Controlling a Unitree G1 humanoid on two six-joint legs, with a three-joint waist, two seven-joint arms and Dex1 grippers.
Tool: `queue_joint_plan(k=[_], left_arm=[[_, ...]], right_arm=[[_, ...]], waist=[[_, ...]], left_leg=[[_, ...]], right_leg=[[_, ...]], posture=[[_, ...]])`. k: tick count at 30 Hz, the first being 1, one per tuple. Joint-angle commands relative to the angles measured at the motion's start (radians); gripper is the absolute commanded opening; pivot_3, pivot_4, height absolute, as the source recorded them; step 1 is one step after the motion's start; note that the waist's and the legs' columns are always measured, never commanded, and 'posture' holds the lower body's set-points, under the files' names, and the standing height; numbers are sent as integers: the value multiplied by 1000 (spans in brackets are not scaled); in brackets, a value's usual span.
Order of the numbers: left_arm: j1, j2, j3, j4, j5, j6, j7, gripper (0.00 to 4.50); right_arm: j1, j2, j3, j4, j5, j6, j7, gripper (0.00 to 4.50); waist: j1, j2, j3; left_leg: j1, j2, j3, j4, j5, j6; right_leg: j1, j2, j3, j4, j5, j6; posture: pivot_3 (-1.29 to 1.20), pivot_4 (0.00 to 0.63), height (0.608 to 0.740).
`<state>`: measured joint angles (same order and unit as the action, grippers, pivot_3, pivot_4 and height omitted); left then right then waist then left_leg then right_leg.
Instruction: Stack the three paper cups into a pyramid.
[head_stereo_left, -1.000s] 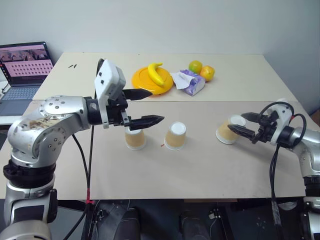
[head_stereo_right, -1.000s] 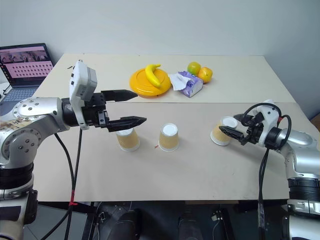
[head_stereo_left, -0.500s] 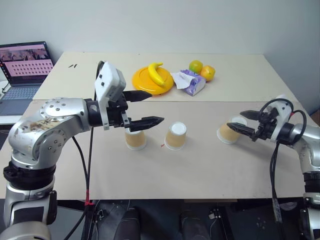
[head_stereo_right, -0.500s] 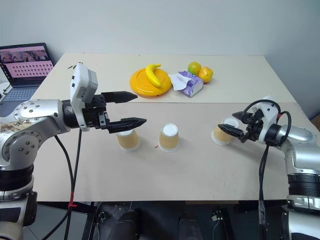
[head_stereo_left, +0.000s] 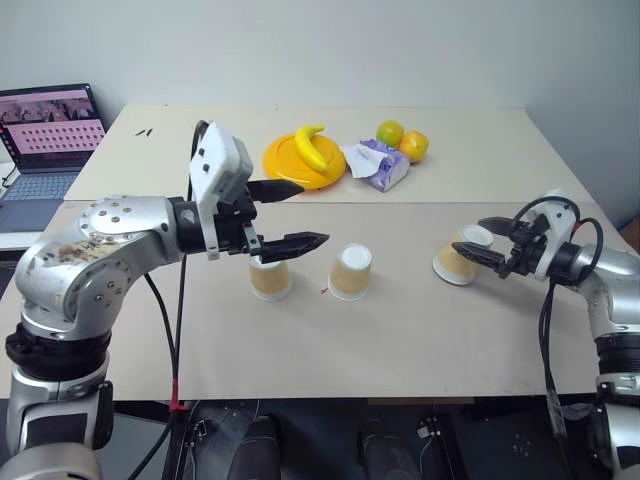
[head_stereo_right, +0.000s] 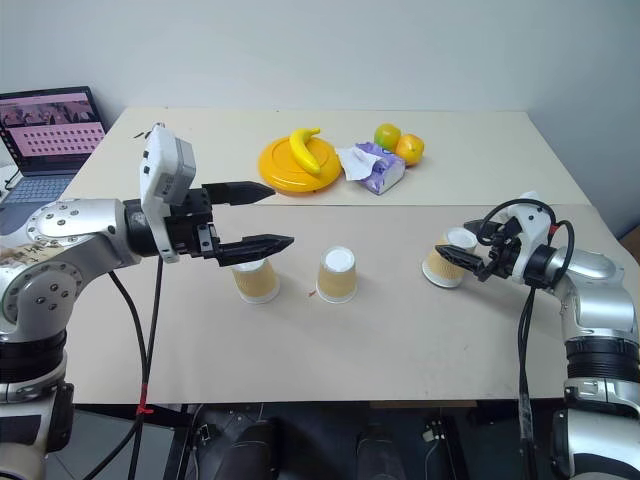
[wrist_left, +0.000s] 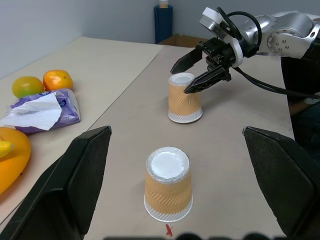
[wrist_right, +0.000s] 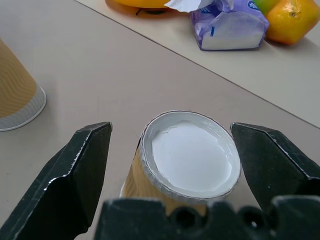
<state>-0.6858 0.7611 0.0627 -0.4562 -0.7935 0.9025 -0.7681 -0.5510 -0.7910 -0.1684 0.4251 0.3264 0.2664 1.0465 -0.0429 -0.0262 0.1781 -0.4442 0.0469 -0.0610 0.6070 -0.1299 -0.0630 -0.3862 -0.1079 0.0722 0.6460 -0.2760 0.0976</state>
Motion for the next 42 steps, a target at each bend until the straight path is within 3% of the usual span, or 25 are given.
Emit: queue_joint_plan(k=[1,9,37,42], left_arm=[[1,12,35,-32,-20,5,9,4500],[-1,2,19,-23,-22,-7,11,4500],[-10,-1,11,-22,-18,-13,6,4500],[-10,-3,9,-22,-17,-13,9,4500]], right_arm=[[-10,-16,0,-16,-5,-1,14,4401],[-10,-54,-11,-114,-2,39,16,4401],[36,-18,5,-5,-46,-13,5,4401],[28,-15,4,-4,-46,-21,-5,3178]], waist=[[0,0,0],[1,0,0],[0,0,0],[1,0,0]], left_leg=[[0,0,0,0,0,0],[0,0,0,0,0,0],[0,0,0,0,0,0],[0,0,0,0,0,0]], right_leg=[[0,0,0,0,0,0],[0,0,0,0,0,0],[0,0,0,0,0,0],[0,0,0,0,0,0]], posture=[[0,150,732],[0,150,732],[0,150,732],[0,150,732]])
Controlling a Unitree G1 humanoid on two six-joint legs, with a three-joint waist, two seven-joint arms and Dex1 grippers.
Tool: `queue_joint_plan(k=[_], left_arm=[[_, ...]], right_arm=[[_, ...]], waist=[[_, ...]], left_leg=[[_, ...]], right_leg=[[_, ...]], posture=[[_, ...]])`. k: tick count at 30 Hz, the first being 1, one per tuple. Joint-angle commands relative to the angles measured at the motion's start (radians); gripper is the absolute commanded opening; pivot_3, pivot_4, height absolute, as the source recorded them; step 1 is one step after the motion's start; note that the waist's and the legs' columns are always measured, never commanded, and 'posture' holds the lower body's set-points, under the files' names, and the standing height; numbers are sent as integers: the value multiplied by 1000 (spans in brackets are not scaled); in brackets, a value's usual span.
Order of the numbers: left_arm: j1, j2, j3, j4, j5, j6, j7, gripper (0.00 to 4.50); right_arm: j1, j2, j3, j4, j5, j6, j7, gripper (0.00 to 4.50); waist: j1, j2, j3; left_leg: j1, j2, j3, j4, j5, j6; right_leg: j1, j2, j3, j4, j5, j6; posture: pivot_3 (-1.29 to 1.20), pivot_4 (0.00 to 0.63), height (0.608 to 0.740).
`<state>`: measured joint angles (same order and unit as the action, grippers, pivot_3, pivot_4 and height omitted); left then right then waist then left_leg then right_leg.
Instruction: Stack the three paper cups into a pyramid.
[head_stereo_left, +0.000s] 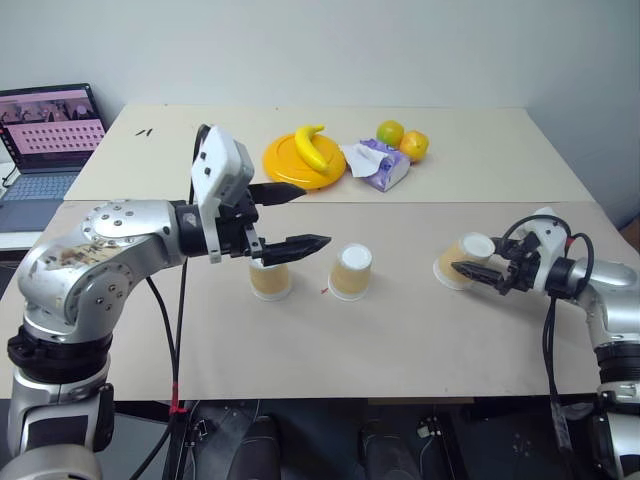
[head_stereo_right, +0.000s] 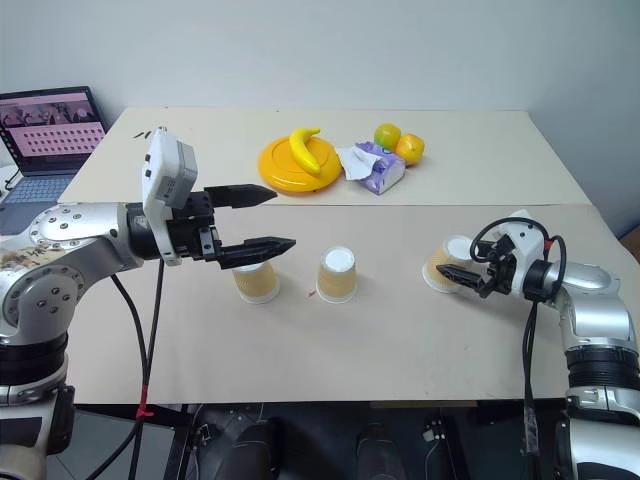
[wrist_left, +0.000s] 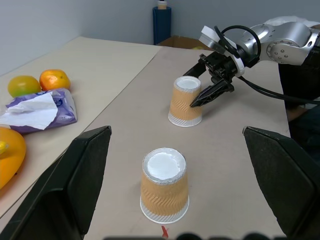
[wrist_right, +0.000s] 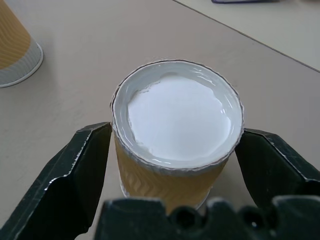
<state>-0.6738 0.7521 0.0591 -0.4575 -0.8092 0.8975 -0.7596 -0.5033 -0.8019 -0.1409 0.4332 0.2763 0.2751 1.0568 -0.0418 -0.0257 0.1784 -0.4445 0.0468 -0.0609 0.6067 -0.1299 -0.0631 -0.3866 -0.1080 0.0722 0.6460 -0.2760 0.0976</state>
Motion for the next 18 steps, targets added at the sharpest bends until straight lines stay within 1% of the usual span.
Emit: queue_joint_plan(k=[1,2,3,6,11,14,18], left_arm=[[-21,6,12,-21,-1,-9,0,4500],[-20,5,13,-20,-1,-9,1,4500],[-20,5,13,-20,0,-10,1,4500],[-11,6,14,-18,4,-14,0,4500],[44,51,49,-20,16,-21,-17,4500],[64,71,60,-18,22,-32,-23,4500],[67,67,64,-25,26,-35,-14,4500]], right_arm=[[-21,-5,-24,-16,4,-28,-16,2772],[-21,-6,-25,-21,5,-26,-17,2568],[-22,-8,-24,-23,7,-25,-17,2523],[-36,-16,-25,-48,11,-13,-24,2515],[-73,-31,24,-228,54,110,32,2515],[-76,-21,78,-336,77,181,78,2515],[-83,11,150,-399,91,231,110,2515]], waist=[[0,0,0],[0,0,0],[0,0,0],[0,0,0],[-7,3,2],[-3,2,2],[7,2,2]], left_leg=[[0,0,0,0,0,0],[0,0,0,0,0,0],[0,0,0,0,0,0],[0,0,0,0,0,0],[0,0,0,0,0,0],[0,0,0,-1,0,0],[0,0,0,0,0,0]], right_leg=[[0,0,0,0,0,0],[0,0,0,0,0,0],[0,0,0,0,0,0],[0,0,0,0,0,0],[-1,0,0,0,0,0],[-1,0,0,1,0,0],[0,0,0,0,0,0]], posture=[[0,150,732],[0,150,732],[0,150,732],[0,150,732],[0,150,732],[0,150,732],[0,150,732]])
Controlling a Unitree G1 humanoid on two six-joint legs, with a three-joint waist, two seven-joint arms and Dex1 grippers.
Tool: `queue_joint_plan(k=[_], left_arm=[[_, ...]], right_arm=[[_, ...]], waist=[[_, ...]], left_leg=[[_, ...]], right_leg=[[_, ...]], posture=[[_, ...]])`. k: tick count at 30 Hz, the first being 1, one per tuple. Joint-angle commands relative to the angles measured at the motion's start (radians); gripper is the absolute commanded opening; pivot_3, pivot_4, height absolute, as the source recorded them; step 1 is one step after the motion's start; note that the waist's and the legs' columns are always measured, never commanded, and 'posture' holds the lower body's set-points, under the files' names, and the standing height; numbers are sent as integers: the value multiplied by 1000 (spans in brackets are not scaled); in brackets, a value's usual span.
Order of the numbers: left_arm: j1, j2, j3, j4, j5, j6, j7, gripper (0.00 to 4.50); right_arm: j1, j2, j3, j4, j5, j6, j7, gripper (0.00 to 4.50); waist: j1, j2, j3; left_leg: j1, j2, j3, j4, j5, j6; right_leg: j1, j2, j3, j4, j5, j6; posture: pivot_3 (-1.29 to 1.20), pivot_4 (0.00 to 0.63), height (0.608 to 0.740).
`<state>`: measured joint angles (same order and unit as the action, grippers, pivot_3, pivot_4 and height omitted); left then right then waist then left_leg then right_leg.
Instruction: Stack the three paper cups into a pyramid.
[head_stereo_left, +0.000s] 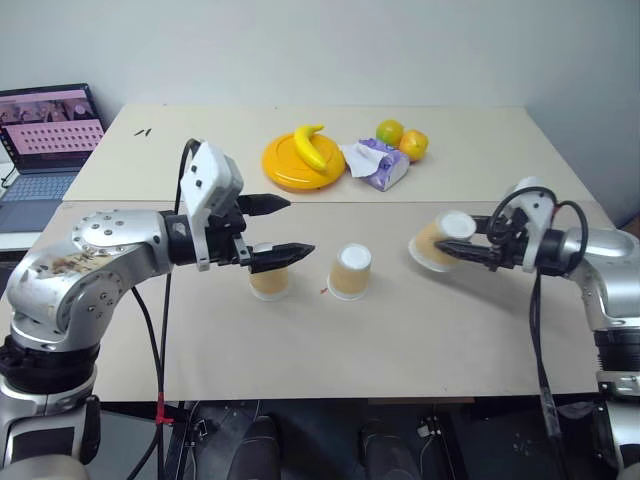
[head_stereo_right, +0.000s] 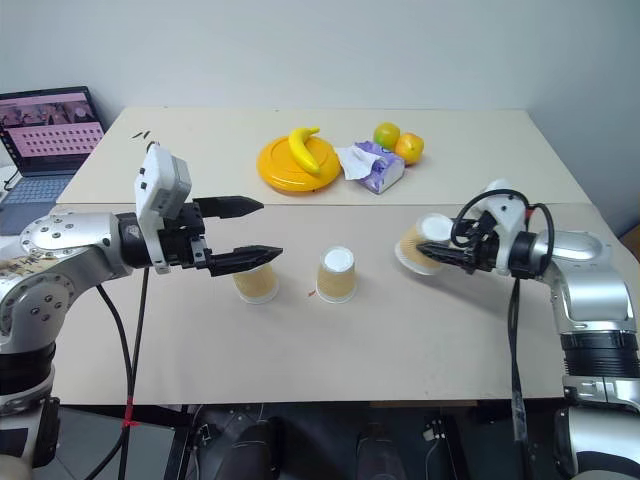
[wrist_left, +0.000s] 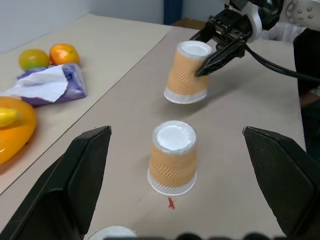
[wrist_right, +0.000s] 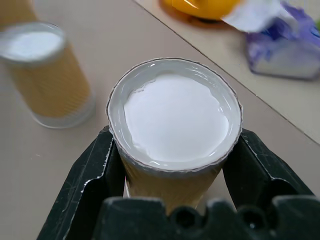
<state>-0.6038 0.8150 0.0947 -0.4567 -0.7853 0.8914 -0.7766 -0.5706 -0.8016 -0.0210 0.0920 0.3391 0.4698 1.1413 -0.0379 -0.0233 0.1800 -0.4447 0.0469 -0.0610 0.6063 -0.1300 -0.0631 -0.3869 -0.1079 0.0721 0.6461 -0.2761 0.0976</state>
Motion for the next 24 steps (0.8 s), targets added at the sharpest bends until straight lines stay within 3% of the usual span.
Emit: queue_joint_plan(k=[1,15,23,24], left_arm=[[-3,1,29,-29,2,-28,7,4500],[8,1,53,-69,-20,-5,53,4500],[2,-5,51,-74,-27,-3,65,4500],[3,-5,51,-76,-28,-2,66,4500]], right_arm=[[-16,20,41,-60,25,40,25,2515],[-53,86,94,68,-15,-23,47,2515],[-80,186,131,177,-52,-76,33,2515],[-82,189,131,182,-54,-78,35,3476]], waist=[[4,0,0],[7,0,0],[-3,0,0],[-4,0,0]], left_leg=[[0,0,0,0,0,0],[0,0,0,0,0,0],[0,0,0,0,0,0],[0,0,0,0,0,0]], right_leg=[[0,0,0,0,0,0],[0,0,0,0,0,0],[0,0,0,0,0,0],[0,0,0,0,0,0]], posture=[[0,150,732],[0,150,732],[0,150,732],[0,150,732]])
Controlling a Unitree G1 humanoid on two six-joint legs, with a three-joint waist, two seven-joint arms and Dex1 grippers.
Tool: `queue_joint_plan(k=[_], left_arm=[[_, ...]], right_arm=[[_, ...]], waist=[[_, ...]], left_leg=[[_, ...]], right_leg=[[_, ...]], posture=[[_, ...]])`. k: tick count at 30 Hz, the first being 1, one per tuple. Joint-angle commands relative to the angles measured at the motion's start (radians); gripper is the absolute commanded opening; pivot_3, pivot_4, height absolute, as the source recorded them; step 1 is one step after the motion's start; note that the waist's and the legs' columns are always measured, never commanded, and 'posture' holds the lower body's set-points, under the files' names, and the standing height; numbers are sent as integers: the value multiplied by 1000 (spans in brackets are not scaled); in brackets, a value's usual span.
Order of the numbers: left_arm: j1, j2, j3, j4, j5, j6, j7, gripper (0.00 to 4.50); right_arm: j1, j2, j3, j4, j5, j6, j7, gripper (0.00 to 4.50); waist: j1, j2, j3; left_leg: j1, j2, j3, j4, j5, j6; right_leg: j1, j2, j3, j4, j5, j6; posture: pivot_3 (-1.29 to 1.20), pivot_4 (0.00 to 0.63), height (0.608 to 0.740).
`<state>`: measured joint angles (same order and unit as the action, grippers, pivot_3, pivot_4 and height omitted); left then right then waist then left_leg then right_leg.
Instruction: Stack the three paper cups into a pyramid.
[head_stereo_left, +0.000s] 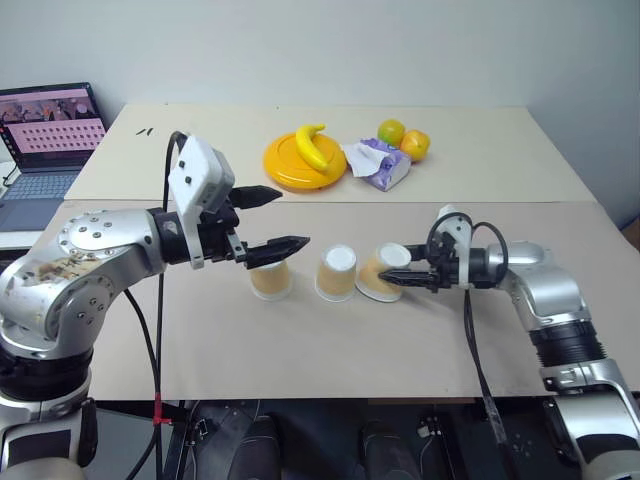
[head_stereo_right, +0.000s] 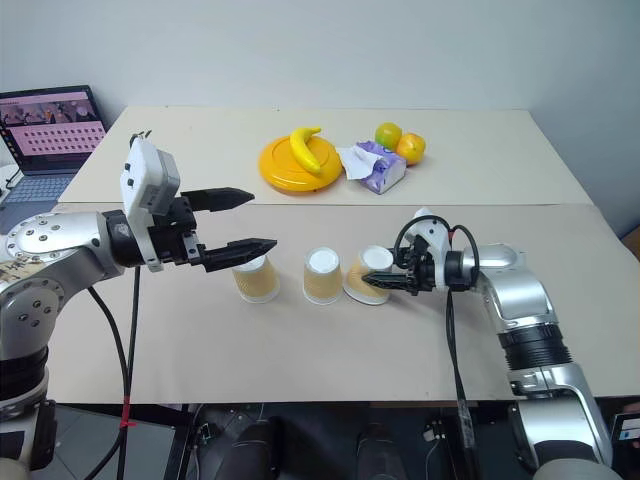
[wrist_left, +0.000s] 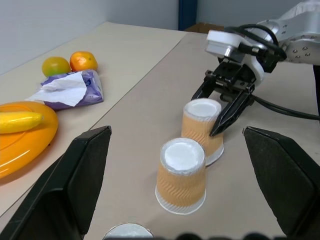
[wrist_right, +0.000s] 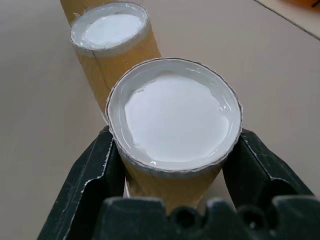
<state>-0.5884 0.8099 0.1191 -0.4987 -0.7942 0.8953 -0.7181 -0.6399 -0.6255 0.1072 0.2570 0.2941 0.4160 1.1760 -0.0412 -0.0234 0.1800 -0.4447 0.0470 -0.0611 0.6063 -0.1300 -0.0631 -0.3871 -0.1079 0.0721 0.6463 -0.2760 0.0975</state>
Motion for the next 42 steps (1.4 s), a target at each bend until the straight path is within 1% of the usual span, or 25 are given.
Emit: queue_joint_plan(k=[1,3,4,8,12,18,22,24,26,28,29,32,34,36,38,42], left_arm=[[-10,0,28,-35,-19,-6,9,4500],[-7,0,29,-38,-20,-6,12,4500],[-5,-1,29,-40,-22,-6,15,4500],[2,-2,28,-43,-26,-10,21,4500],[2,-1,23,-33,-20,-19,17,4500],[5,1,22,-20,-10,-29,10,4500],[33,15,57,-12,-3,-35,9,4500],[123,39,121,-25,1,-36,2,4500],[299,67,197,-89,16,-52,-34,4500],[430,61,259,-129,27,-76,-38,4500],[491,61,285,-139,48,-106,-46,4500],[656,22,381,-135,116,-200,-49,4500],[724,-23,424,-126,138,-249,-36,4500],[784,-59,422,-113,192,-326,-35,4500],[809,-115,407,-96,232,-395,-9,4500],[819,-192,320,-59,311,-495,16,4500]], right_arm=[[-17,14,1,19,-9,-21,2,3732],[-20,9,-3,13,-6,-15,12,4404],[-22,5,-6,9,-4,-13,17,4461],[-27,-12,-19,-19,-1,-18,25,4461],[-46,-54,-64,-91,62,54,54,4461],[-91,-123,-170,-156,171,148,58,4461],[-118,-168,-239,-170,235,202,60,4461],[-124,-201,-259,-190,266,214,92,4461],[-137,-250,-277,-233,353,284,172,4461],[-138,-286,-273,-259,403,312,244,4461],[-145,-296,-265,-254,408,313,261,4461],[-184,-308,-213,-205,372,294,291,4461],[-203,-308,-173,-174,335,272,307,4461],[-222,-304,-142,-152,312,256,325,4461],[-240,-299,-125,-147,304,252,336,4461],[-273,-300,-119,-157,322,275,355,4461]], waist=[[0,0,0],[0,0,0],[0,0,0],[1,0,0],[1,0,0],[2,0,0],[2,0,0],[-1,0,0],[-9,2,1],[-11,2,1],[-6,2,2],[-2,2,2],[-2,2,2],[3,1,2],[7,2,2],[13,2,2]], left_leg=[[0,0,0,0,0,0],[0,0,0,0,0,0],[0,0,0,0,0,0],[0,0,0,0,0,0],[0,0,0,0,0,0],[0,0,0,0,0,0],[0,0,0,0,0,0],[0,0,0,-1,0,0],[0,0,1,-2,0,0],[0,1,2,-4,-1,1],[0,1,2,-5,-1,1],[2,1,2,-6,-1,1],[3,1,2,-5,-1,1],[3,1,3,-4,-1,1],[2,1,3,-3,-1,1],[2,1,3,-3,-1,0]], right_leg=[[0,0,0,0,0,0],[0,0,0,0,0,0],[0,0,0,0,0,0],[0,0,0,0,0,0],[0,0,0,0,0,0],[0,0,0,0,0,0],[0,0,0,0,0,0],[0,0,0,0,0,0],[-1,0,1,0,0,0],[-2,0,2,-1,-1,-2],[-2,0,1,0,-1,-3],[-2,0,0,0,-2,-4],[-1,0,0,-1,-2,-4],[-1,0,1,-2,-2,-5],[-1,0,1,-2,-2,-5],[-1,0,1,-2,-2,-4]], posture=[[0,150,732],[0,150,732],[0,150,732],[0,150,732],[0,150,732],[0,150,732],[0,150,732],[0,150,732],[0,150,732],[0,150,732],[0,150,732],[0,150,732],[0,150,732],[0,150,732],[0,150,732],[0,150,732]])
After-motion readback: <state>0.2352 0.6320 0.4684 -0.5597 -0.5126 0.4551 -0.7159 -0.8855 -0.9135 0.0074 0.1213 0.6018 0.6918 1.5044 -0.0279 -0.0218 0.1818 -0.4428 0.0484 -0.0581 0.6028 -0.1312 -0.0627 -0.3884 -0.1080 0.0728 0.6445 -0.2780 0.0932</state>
